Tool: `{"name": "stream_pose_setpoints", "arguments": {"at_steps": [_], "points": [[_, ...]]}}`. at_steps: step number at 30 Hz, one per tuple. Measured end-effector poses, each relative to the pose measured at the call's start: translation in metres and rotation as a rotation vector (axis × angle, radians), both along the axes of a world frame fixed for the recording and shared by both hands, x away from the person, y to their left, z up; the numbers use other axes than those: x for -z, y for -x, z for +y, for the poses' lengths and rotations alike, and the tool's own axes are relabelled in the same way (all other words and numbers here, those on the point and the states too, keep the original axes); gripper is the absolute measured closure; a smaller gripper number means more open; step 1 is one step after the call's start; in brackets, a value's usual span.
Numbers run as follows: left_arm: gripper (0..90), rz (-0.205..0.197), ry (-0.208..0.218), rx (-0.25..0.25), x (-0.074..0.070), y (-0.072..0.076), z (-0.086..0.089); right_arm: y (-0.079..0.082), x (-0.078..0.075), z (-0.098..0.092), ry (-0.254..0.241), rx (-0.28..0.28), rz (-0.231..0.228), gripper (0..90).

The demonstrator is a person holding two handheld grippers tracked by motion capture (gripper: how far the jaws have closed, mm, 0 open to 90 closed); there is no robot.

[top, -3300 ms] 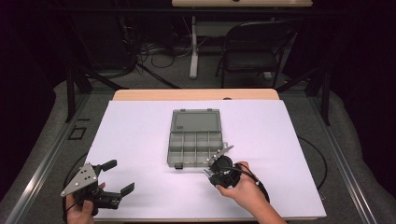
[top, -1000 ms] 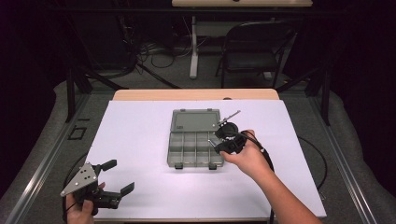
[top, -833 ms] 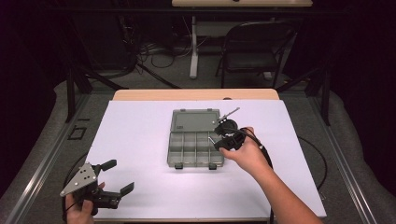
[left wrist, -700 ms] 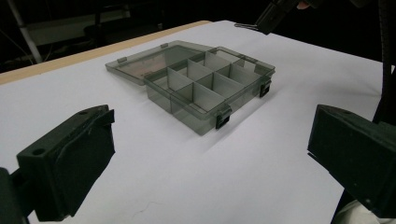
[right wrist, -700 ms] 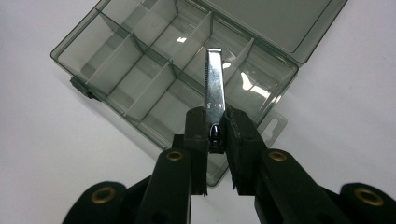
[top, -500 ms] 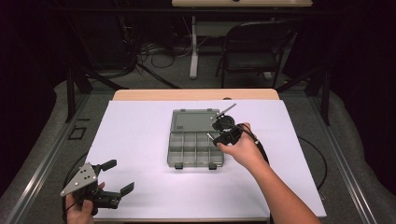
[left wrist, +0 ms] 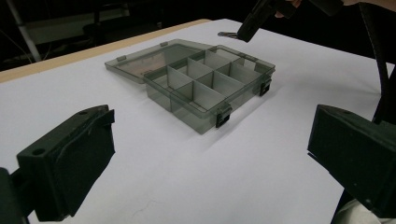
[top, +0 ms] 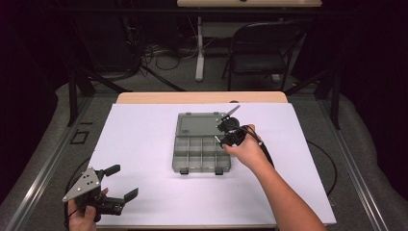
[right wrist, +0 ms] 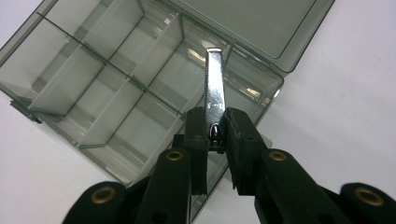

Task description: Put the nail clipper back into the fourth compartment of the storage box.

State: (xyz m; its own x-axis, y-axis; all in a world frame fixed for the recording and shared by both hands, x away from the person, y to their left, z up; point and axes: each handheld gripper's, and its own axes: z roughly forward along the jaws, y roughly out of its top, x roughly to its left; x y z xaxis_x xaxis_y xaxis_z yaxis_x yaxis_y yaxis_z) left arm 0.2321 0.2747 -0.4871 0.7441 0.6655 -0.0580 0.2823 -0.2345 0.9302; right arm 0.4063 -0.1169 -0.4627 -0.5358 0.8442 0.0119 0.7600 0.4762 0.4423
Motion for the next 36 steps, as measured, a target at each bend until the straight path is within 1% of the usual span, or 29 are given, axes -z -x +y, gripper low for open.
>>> {"name": "stream_pose_setpoints", "arguments": {"at_steps": [1,2,3,4,5,6,7,9,10,11,12,14,15,16,17,18,19,20,21,22,23,25,26,27,29,30,32,36], "points": [[0.3,0.001,0.0,0.001,0.0,0.0,0.0,-0.001,0.002,0.0,-0.013,-0.001,-0.013,79.8],[0.3,0.001,-0.001,0.001,0.0,0.0,0.0,-0.002,0.004,0.001,-0.014,0.0,-0.021,79.8],[0.3,0.001,-0.001,-0.001,0.0,0.0,0.0,-0.003,0.005,0.001,-0.011,0.002,-0.019,79.8],[0.3,0.001,0.0,0.0,0.0,0.0,0.0,-0.004,0.005,0.001,-0.001,0.001,-0.009,79.9],[0.3,0.001,0.001,0.001,0.0,0.0,0.0,-0.004,0.003,0.001,0.037,0.0,0.024,79.8],[0.3,0.001,0.0,0.001,0.0,0.0,0.0,-0.005,0.004,0.001,0.039,0.0,0.023,79.9],[0.3,0.001,0.004,0.002,0.0,0.0,0.0,-0.006,0.006,0.001,0.024,0.001,0.008,79.8],[0.3,0.001,0.003,0.004,0.0,0.0,0.0,-0.007,0.009,0.002,0.029,0.004,0.009,79.8],[0.3,0.001,0.003,0.005,0.0,0.0,0.0,-0.007,0.013,0.002,-0.01,0.011,-0.031,79.8],[0.3,0.001,0.003,0.005,0.0,0.0,0.0,-0.008,0.014,0.002,-0.01,0.01,-0.028,79.9],[0.3,0.001,0.003,0.005,0.0,0.0,0.0,-0.009,0.011,0.001,0.037,0.004,0.011,79.8],[0.3,0.002,-0.001,0.003,0.0,0.0,0.0,-0.01,0.018,0.001,-0.016,0.015,-0.033,79.8],[0.3,0.002,-0.002,0.003,0.0,0.0,0.0,-0.011,0.014,0.001,0.042,0.01,0.021,79.8],[0.3,0.002,-0.003,0.002,0.0,0.0,0.0,-0.011,0.017,0.002,0.017,0.017,0.003,79.8],[0.3,0.002,-0.002,0.003,0.0,0.0,0.0,-0.012,0.022,0.002,-0.021,0.022,-0.032,79.8],[0.3,0.002,0.0,0.002,0.0,0.0,0.0,-0.012,0.021,0.002,0.003,0.017,-0.013,79.8],[0.3,0.002,0.003,0.008,0.001,-0.001,0.0,-0.013,0.018,0.002,0.047,0.013,0.028,79.8],[0.3,0.003,0.001,0.005,0.001,-0.001,0.0,-0.013,0.017,0.002,0.069,0.011,0.048,79.8],[0.3,0.004,0.002,0.005,0.001,-0.001,0.0,-0.014,0.018,0.001,0.067,0.015,0.05,79.8],[0.3,0.004,0.001,0.005,0.001,-0.001,0.0,-0.014,0.028,0.002,-0.024,0.032,-0.031,79.8],[0.3,0.004,0.003,0.009,0.001,-0.001,0.0,-0.015,0.027,0.001,-0.007,0.025,-0.015,79.8],[0.3,0.003,0.004,0.009,0.001,-0.001,0.0,-0.015,0.021,0.0,0.074,0.02,0.064,79.8],[0.3,0.004,0.002,0.008,0.001,-0.001,0.0,-0.015,0.021,0.0,0.073,0.025,0.067,79.8],[0.3,0.005,0.002,0.007,0.001,-0.001,0.0,-0.016,0.024,0.0,0.057,0.023,0.048,79.8],[0.3,0.005,0.003,0.008,0.001,-0.001,0.0,-0.016,0.027,0.0,0.035,0.028,0.035,79.8],[0.3,0.006,0.003,0.008,0.001,-0.001,0.0,-0.016,0.028,0.0,0.039,0.025,0.033,79.8],[0.3,0.006,0.003,0.009,0.001,-0.001,0.0,-0.016,0.028,0.0,0.052,0.031,0.045,79.8],[0.3,0.007,0.006,0.009,0.001,-0.002,0.0,-0.017,0.029,0.0,0.042,0.032,0.044,79.8]]}}
